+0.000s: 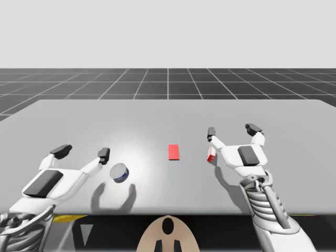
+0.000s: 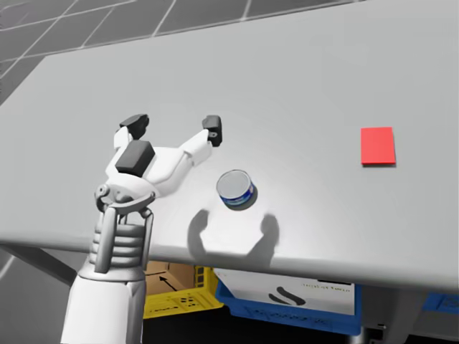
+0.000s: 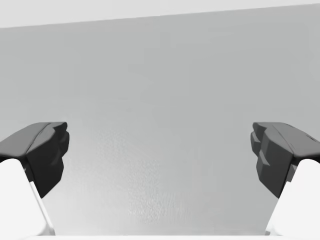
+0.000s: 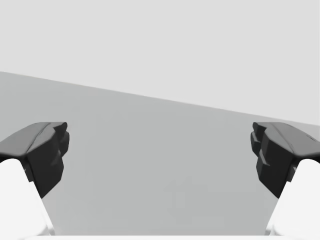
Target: Look at the card. If it is red, pick the object on the left. If it is green, pick the object on the right.
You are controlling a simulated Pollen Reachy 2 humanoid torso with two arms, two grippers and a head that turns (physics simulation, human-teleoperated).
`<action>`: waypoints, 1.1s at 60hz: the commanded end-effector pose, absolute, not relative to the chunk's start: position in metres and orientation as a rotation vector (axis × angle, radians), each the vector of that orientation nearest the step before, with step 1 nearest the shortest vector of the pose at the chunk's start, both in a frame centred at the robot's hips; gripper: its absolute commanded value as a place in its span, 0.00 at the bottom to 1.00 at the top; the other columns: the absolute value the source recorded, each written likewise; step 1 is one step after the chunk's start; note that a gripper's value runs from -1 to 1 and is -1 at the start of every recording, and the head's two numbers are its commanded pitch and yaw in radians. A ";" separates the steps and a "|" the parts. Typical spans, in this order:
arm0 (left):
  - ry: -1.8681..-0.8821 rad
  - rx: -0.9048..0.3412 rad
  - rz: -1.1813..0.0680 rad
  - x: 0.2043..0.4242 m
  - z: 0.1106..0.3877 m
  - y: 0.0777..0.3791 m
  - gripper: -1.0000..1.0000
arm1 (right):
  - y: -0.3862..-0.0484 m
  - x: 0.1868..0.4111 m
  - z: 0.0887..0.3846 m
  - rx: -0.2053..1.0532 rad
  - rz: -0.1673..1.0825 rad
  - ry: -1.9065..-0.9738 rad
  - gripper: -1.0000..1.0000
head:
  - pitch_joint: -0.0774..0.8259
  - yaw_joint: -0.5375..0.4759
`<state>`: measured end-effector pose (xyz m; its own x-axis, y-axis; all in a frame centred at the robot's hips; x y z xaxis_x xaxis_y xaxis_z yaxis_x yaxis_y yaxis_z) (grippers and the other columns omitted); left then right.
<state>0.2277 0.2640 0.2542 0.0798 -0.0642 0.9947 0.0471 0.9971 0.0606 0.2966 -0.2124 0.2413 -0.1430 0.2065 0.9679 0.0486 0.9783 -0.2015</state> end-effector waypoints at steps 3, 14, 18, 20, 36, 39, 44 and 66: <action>-1.397 -0.031 -0.092 0.192 0.217 0.264 0.00 | -0.209 0.297 0.240 -0.174 0.126 -1.707 0.00 | 0.90 0.89; -1.279 -0.064 -0.114 0.177 0.170 0.250 0.00 | -0.210 0.297 0.240 -0.170 0.126 -1.710 0.00 | 0.91 0.89; -1.254 -0.076 -0.109 0.175 0.162 0.246 0.00 | -0.210 0.297 0.241 -0.168 0.126 -1.710 0.00 | 0.91 0.89; -1.247 -0.075 -0.113 0.175 0.159 0.244 0.00 | -0.210 0.297 0.241 -0.168 0.127 -1.711 0.00 | 0.92 0.89; -1.192 -0.092 -0.091 0.196 0.140 0.224 0.00 | -0.211 0.296 0.242 -0.157 0.124 -1.711 0.00 | 0.93 0.89; -1.190 -0.090 -0.086 0.201 0.138 0.223 0.00 | -0.211 0.296 0.242 -0.155 0.124 -1.710 0.00 | 0.93 0.89; -1.179 -0.095 -0.071 0.215 0.135 0.220 0.00 | -0.210 0.296 0.242 -0.152 0.125 -1.708 0.00 | 0.94 0.89; -1.112 -0.088 -0.031 0.240 0.135 0.214 0.00 | -0.210 0.294 0.242 -0.143 0.127 -1.707 0.00 | 0.94 0.89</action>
<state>0.2354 0.2262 0.1440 0.4015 -0.0363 0.9151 0.0887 0.9961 0.0005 0.2953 -0.2121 0.2426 -0.1399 0.1812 0.9734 0.0262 0.9834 -0.1793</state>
